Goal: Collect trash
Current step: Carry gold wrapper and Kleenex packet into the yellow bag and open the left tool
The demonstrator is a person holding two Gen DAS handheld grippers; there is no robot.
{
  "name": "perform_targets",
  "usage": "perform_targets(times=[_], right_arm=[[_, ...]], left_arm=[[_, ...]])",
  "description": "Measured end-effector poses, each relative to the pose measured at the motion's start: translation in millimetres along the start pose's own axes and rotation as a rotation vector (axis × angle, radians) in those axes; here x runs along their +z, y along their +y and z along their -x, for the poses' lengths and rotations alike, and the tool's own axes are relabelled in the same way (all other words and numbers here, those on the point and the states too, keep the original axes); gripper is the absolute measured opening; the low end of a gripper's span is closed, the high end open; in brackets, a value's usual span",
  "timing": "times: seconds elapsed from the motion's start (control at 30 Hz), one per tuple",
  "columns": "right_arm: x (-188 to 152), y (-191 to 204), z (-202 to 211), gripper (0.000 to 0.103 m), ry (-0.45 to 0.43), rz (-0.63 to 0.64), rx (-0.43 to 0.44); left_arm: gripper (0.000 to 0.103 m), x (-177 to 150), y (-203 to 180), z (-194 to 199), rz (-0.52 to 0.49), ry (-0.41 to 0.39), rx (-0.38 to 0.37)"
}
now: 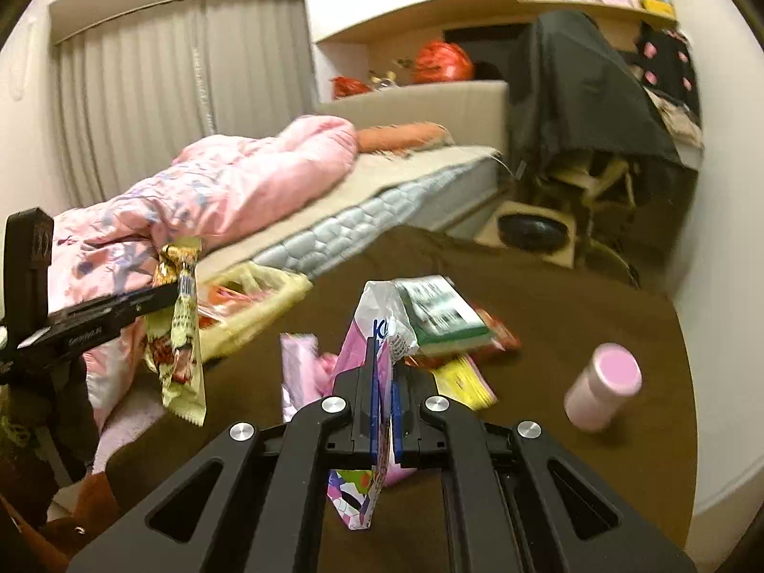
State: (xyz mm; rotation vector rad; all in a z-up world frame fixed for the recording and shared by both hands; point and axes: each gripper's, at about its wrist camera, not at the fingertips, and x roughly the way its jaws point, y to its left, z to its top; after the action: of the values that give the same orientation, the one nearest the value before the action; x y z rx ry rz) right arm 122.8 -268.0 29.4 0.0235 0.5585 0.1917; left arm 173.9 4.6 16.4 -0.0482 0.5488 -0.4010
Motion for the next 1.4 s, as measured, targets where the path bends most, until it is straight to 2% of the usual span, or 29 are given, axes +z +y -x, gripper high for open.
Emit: perform_targets(times=[0.2,0.3,0.37,0.53,0.67,0.8,0.93,1.03,1.23,1.4], right_arm=[[34.2,43.1,-24.9,0.005,-0.023,0.112,0.061],[47.6,62.6,-41.9,0.005,-0.024,0.147,0.097],[55.8,75.3,-56.2,0.005,-0.023,0.166,0.125],[72.7,96.7,-104.3,0.005,0.024,0.165,0.191],[85.4,110.6,-150.6,0.005,0.067,0.172,0.22],[95.4,121.3,-191.4,0.005,0.093,0.18,0.232],[97.9,131.3,-223.0,0.005,0.115,0.208,0.232],[96.3,138.7,-244.8,0.005,0.15,0.224,0.246],[83.9,156.3,-281.8,0.005,0.246,0.251,0.315],[68.8,168.2,-307.3,0.005,0.365,0.267,0.375]], left_arm=[[0.021,30.6,62.5,23.6,-0.002,-0.169,0.161],[0.021,36.9,92.9,23.0,-0.009,-0.216,0.243],[0.021,36.5,109.3,14.8,-0.012,-0.222,0.27],[0.021,24.8,134.6,-19.6,0.024,-0.161,0.266],[0.021,17.6,140.7,-52.4,0.014,-0.118,0.24],[0.021,7.6,142.0,-84.4,0.001,-0.092,0.213],[0.021,-10.4,146.6,-116.2,-0.033,-0.034,0.237],[0.02,-19.9,150.7,-126.5,-0.014,0.019,0.225],[0.018,-44.7,149.9,-137.0,0.042,0.156,0.108],[0.017,-48.7,155.0,-140.8,0.081,0.183,0.081]])
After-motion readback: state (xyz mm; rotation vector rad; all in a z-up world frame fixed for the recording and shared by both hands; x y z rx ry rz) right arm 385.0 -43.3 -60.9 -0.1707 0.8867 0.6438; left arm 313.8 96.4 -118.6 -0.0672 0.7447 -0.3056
